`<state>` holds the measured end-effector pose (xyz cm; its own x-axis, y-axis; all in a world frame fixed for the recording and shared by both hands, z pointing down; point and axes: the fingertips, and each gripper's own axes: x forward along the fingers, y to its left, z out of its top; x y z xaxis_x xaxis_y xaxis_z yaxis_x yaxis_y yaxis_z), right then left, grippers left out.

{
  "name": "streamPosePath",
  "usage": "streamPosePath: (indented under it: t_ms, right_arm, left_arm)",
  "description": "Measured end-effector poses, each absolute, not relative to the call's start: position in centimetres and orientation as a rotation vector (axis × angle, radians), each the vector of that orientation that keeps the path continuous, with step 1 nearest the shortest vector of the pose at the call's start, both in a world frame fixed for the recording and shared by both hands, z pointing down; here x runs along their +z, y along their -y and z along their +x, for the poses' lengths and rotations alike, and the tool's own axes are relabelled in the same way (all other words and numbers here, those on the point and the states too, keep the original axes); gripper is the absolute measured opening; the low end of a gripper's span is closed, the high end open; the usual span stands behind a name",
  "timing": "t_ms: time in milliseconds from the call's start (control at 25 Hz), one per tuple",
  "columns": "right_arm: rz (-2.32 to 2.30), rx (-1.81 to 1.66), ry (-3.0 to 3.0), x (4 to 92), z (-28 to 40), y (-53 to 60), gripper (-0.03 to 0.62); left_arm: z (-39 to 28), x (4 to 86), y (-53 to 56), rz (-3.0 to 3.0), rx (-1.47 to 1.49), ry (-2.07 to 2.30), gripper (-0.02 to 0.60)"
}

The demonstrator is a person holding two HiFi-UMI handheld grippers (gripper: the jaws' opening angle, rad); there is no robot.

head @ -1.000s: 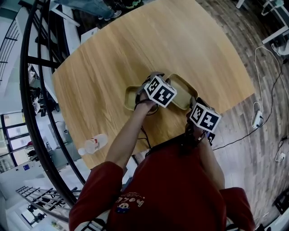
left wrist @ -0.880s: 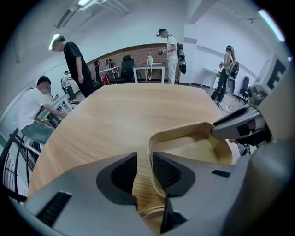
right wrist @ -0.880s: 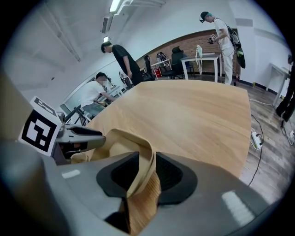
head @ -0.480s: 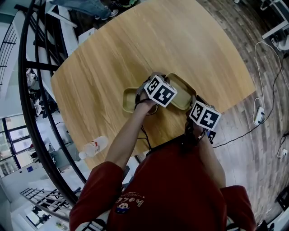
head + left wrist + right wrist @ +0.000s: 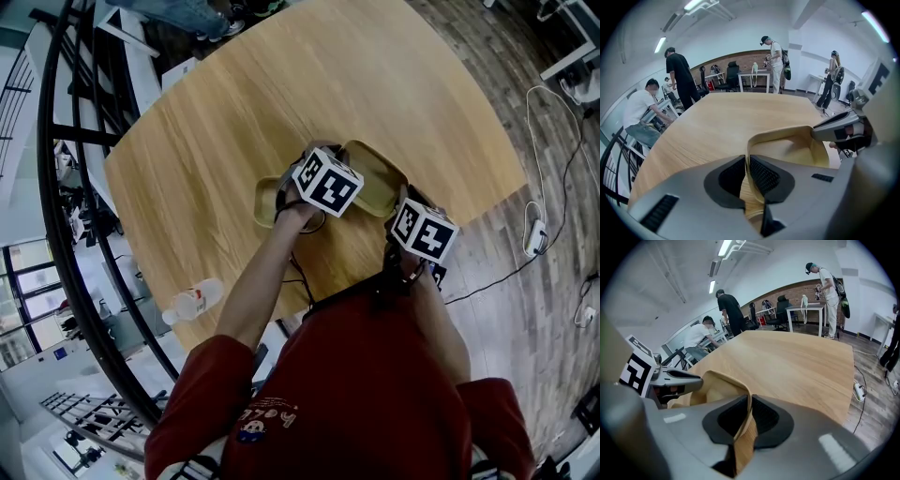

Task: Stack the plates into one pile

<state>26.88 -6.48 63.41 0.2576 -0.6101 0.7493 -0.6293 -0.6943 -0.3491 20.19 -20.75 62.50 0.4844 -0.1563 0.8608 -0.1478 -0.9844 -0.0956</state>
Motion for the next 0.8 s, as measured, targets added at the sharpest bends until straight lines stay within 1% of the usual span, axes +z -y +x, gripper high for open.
streamPosePath:
  t_ms: [240,400,600,800]
  right_arm:
    - [2.48,1.372,1.303,60.8,27.6,7.4,0.04]
    - [2.451,1.348,1.359,59.4,26.9,7.8,0.037]
    - [2.37,1.301,1.477,57.9,25.1,9.7,0.037]
    - [2.282,1.268,1.58,56.9,21.4,12.5,0.035]
  left_arm:
    - [20.3,59.3,21.4,-2.718,-1.491,-0.353,0.037]
    - [19.0,57.5,21.4,-2.731,-1.46,-0.418,0.037]
    - [16.0,55.9,22.6,-2.749,-1.444,-0.56,0.037]
    - [11.1,55.0,24.4,-2.755,-1.451,-0.707,0.037]
